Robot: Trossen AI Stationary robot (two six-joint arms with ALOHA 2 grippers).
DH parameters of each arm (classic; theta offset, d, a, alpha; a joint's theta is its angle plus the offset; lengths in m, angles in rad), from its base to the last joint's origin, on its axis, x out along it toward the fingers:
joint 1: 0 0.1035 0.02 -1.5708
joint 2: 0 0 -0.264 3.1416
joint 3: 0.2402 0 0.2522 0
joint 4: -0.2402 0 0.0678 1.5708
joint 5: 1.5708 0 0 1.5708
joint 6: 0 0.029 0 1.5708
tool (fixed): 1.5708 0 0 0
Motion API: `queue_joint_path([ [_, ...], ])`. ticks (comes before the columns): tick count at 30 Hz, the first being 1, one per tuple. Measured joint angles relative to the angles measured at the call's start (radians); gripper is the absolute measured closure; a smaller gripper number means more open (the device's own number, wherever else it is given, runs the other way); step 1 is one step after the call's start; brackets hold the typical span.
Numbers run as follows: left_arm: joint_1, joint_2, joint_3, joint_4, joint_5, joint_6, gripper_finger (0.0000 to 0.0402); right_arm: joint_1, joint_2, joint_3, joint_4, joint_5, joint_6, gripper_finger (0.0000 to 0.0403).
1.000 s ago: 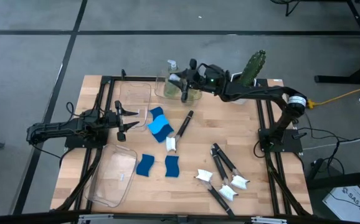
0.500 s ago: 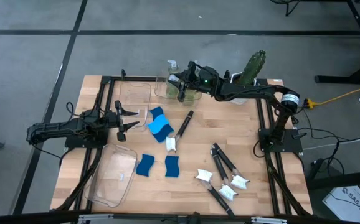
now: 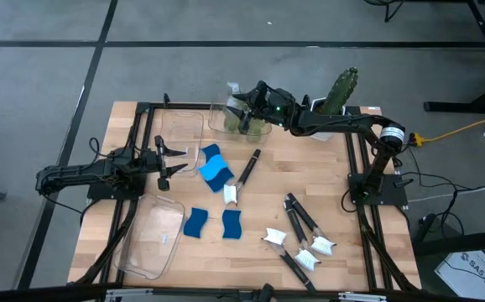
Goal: Pick & Place Kitchen Sink Supplies
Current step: Put the black dish brush into the bottom left transparent bin
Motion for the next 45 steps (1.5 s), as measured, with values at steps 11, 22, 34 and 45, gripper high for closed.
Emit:
queue_joint_path([
  [11, 0.0, 0.0, 0.0, 0.0, 0.0, 0.0, 0.0222, 0.0, 0.001, -0.001, -0.004, -0.029, -0.007, 0.0183],
  [22, 0.0, 0.0, 0.0, 0.0, 0.0, 0.0, 0.0222, 0.0, 0.002, -0.003, 0.016, -0.109, 0.023, 0.0182],
  [34, 0.0, 0.0, 0.0, 0.0, 0.0, 0.0, 0.0222, 0.0, 0.002, -0.003, 0.024, -0.102, 0.012, 0.0182],
  [45, 0.0, 0.0, 0.0, 0.0, 0.0, 0.0, 0.0222, 0.0, 0.002, -0.003, 0.046, -0.09, 0.012, 0.0182],
])
